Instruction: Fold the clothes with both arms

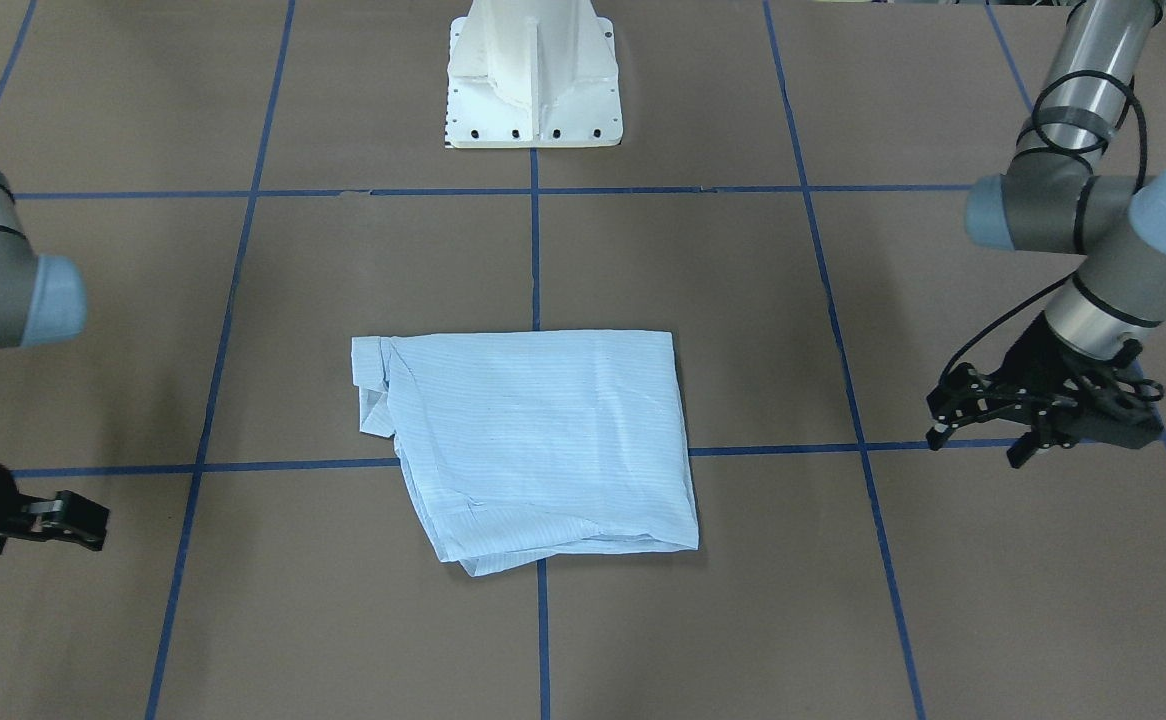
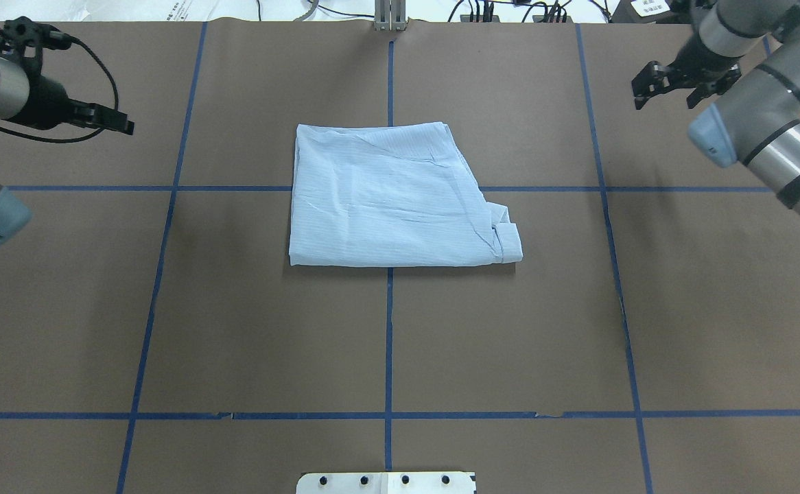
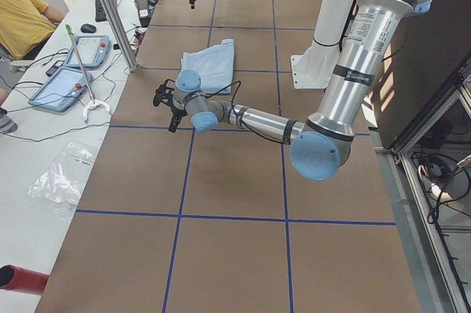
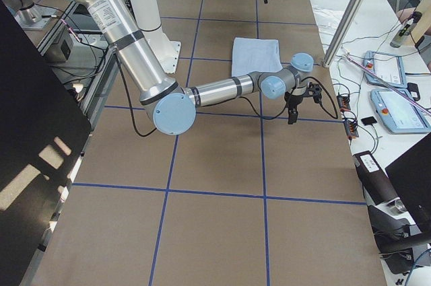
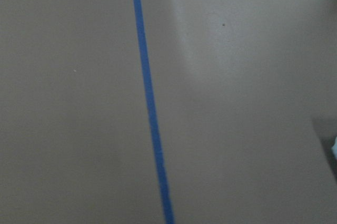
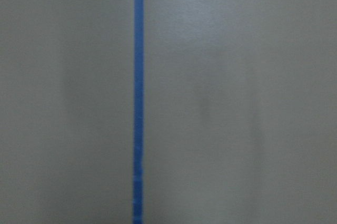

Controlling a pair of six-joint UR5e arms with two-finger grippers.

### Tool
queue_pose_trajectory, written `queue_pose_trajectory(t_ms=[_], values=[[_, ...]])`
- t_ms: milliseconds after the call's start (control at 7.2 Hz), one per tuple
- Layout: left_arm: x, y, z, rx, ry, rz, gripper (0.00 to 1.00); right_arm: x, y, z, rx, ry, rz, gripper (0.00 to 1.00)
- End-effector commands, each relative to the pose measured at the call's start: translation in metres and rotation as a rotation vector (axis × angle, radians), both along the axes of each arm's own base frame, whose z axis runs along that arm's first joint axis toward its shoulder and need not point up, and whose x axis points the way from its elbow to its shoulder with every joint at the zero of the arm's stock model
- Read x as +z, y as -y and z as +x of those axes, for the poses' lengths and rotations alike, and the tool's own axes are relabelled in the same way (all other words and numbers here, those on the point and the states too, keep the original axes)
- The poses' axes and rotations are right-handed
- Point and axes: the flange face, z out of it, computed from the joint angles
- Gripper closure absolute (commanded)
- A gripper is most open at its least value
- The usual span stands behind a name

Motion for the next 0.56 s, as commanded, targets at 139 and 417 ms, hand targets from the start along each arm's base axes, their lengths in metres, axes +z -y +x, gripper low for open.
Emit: queue_pose_trajectory(t_ms=[139,417], values=[[0.066,-0.025,-0.118,0.142,-0.025,0.032,0.00,0.049,0.003,0.121,-0.084,-0.043,0.026,0.00],[0.096,-0.044,-0.164,0.123,0.020,0.058,0.00,0.061,-0.021,0.145,-0.074,-0.008,0.026,0.00]])
